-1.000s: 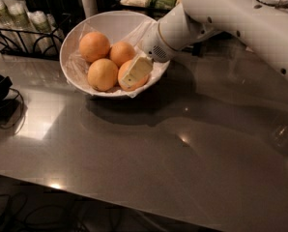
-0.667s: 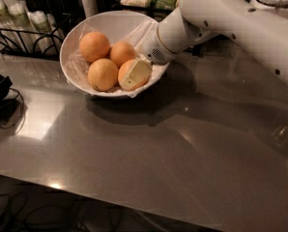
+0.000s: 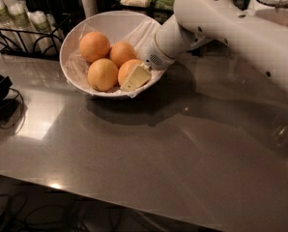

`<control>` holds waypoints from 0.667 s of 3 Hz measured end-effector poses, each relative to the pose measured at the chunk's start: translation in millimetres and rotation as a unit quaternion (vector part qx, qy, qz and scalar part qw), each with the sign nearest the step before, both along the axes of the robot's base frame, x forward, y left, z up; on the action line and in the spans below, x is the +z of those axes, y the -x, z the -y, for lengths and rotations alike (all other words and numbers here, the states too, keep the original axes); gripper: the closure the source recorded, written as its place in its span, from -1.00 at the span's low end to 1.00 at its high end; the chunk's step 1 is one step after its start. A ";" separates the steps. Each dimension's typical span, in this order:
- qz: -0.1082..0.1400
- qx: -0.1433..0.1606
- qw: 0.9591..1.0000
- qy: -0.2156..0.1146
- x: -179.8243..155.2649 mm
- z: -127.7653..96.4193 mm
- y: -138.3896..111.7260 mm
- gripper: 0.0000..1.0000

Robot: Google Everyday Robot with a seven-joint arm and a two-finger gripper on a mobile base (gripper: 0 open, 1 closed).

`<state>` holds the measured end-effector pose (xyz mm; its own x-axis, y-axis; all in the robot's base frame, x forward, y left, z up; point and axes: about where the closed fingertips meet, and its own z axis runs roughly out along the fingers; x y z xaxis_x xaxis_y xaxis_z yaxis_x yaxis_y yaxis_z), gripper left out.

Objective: Pick orange from white bowl

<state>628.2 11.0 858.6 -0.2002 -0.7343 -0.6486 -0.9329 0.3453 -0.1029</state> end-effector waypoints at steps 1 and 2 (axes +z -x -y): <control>-0.007 0.000 1.000 0.003 -5.6 -0.3 0.7 -0.42; -0.012 0.001 1.000 0.004 -9.4 -0.6 1.6 -0.03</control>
Offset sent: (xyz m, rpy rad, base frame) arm -0.0033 -0.0022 -0.0187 -0.0121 0.0500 -0.0012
